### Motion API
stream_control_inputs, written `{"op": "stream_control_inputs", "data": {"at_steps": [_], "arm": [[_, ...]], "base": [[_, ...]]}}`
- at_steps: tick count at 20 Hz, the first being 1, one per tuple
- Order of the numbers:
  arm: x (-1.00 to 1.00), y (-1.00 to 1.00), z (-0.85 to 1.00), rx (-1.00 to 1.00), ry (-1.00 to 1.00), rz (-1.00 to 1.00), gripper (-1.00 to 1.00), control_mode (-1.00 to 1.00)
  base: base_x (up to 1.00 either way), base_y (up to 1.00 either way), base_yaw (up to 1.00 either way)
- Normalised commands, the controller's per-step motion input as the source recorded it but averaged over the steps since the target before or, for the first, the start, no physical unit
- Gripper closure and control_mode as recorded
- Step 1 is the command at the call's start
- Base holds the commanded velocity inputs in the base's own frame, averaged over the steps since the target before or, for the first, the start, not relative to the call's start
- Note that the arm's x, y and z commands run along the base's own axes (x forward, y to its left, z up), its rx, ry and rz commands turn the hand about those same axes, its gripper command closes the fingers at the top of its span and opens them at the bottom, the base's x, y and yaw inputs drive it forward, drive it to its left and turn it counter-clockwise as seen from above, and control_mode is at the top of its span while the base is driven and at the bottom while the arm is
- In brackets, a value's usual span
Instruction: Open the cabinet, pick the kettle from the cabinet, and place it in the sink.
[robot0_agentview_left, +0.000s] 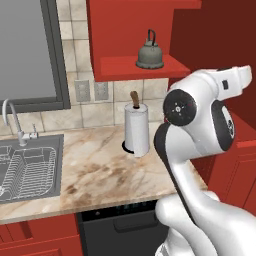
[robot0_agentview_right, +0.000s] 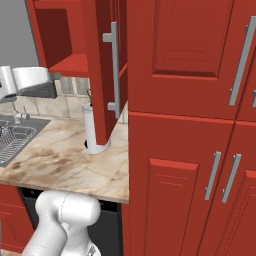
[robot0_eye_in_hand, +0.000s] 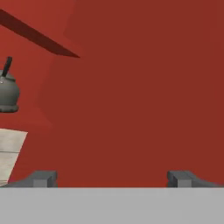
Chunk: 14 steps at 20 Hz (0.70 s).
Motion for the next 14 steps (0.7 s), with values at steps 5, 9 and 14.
{"op": "stream_control_inputs", "data": {"at_steps": [5,9,14], "arm": [[0.26,0.06,0.15,-0.04,0.15,0.07,-1.00,-1.00],[0.27,0.09,0.11,0.00,0.06,0.07,-1.00,-1.00],[0.34,0.07,0.02,0.03,0.07,0.05,-1.00,-1.00]], "base": [[0.00,0.00,0.00],[0.00,0.00,0.00],[0.00,0.00,0.00]]}}
